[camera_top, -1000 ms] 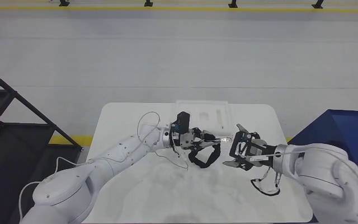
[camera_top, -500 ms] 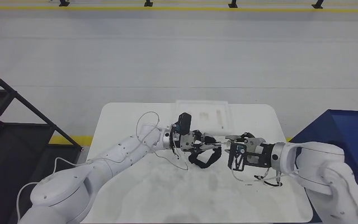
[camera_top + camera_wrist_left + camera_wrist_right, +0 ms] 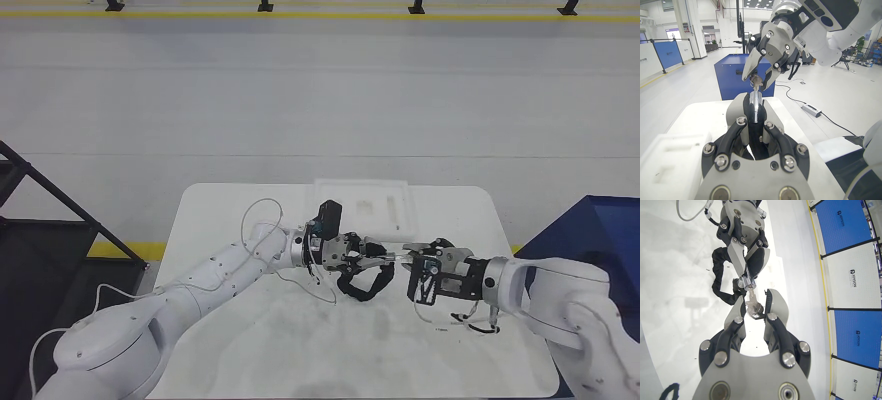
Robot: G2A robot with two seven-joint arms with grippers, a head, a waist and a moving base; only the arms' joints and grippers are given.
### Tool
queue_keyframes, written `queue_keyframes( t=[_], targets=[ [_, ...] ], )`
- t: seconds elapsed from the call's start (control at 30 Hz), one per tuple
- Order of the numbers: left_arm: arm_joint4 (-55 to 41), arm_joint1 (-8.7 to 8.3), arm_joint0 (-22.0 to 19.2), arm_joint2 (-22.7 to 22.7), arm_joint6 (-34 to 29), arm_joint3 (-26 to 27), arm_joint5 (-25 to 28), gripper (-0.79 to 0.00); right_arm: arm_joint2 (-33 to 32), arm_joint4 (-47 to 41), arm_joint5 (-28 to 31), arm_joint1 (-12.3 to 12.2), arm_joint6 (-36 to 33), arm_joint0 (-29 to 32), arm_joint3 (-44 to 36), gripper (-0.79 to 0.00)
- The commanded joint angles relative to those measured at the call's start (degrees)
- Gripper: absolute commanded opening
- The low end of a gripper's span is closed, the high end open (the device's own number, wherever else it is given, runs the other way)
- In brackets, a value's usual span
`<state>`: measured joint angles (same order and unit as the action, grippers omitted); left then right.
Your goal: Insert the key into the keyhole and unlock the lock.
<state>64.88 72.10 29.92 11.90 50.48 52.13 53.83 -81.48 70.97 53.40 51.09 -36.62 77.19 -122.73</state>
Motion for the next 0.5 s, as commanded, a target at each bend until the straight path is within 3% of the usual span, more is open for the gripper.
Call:
queue_keyframes(
  t=[0.0,0.47],
  targets=[
    [0.16,0.03,0.09,0.25,-0.19,0.07,0.19,-0.785,-0.16,-1.47,-0.82,-0.05,-0.74,0.17,-0.06,-0.785],
    [1.37,0.78,0.59,1.12,-1.22,0.22,1.21,-0.785,-0.42,-18.83,-9.2,-0.59,-12.03,-0.87,-0.82,-0.785]
  ],
)
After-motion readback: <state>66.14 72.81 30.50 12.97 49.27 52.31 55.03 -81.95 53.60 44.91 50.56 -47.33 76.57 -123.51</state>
